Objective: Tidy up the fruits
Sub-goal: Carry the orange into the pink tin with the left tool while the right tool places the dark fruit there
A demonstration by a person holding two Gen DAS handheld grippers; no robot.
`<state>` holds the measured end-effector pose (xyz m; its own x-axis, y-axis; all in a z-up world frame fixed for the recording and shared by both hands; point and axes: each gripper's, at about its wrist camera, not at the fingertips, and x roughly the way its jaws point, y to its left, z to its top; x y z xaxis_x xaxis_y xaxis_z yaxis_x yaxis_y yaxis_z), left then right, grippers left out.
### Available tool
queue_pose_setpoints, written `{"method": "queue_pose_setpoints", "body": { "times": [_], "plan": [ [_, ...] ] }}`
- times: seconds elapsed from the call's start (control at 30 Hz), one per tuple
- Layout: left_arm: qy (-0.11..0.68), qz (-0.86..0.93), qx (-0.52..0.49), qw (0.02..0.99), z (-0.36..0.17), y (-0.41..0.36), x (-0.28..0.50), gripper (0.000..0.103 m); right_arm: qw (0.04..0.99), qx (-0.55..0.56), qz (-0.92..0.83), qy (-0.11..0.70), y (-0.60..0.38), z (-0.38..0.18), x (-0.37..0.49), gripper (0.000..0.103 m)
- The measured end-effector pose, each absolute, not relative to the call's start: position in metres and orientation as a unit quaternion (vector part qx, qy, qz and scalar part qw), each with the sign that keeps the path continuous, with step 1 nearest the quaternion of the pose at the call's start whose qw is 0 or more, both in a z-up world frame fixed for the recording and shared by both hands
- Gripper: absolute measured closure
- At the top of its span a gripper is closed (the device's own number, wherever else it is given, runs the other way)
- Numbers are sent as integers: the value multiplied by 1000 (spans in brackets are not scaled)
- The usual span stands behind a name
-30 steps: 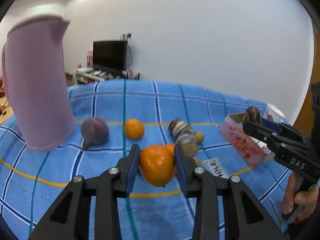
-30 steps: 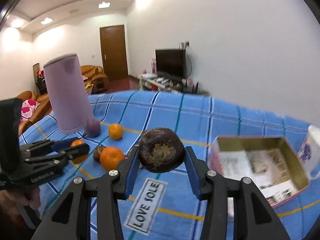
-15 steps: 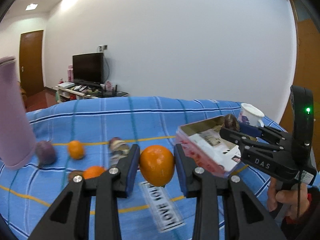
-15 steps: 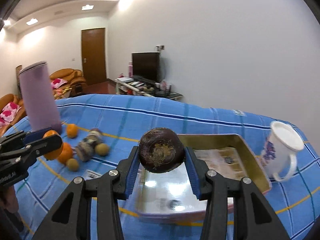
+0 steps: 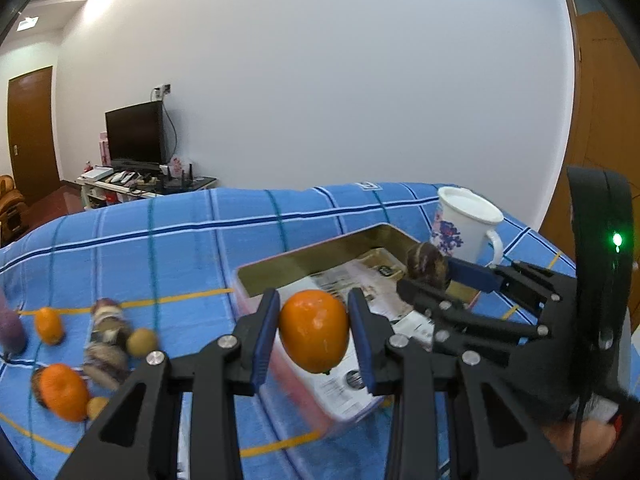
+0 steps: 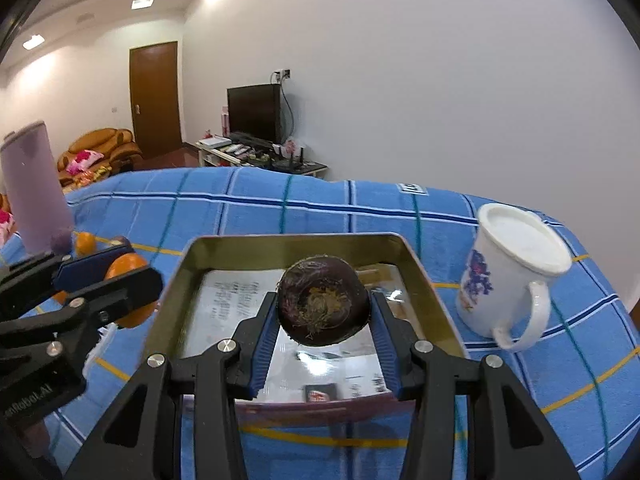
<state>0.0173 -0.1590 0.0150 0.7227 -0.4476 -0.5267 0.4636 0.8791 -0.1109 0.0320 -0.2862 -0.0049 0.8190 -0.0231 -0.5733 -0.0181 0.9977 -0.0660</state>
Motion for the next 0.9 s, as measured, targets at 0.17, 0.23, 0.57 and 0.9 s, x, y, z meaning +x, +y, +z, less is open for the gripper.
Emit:
{"method": "queue_pose_setpoints", "body": {
  "times": [0.17, 0.23, 0.57, 0.9],
  "plan": [
    [299, -241, 21, 923, 6, -182, 23, 66, 945, -20, -12, 326, -302, -13, 37, 56],
    [307, -234, 24, 922, 1, -187, 26, 66, 941, -16, -19, 337, -306, -16, 40, 56],
    [324, -198, 43, 924, -11, -190, 34, 66, 932, -5, -13, 362, -309, -26, 47, 56],
    [321, -180, 40, 929, -11, -187, 37, 66, 932, -3, -17, 363, -308, -25, 47, 47]
  ]
}}
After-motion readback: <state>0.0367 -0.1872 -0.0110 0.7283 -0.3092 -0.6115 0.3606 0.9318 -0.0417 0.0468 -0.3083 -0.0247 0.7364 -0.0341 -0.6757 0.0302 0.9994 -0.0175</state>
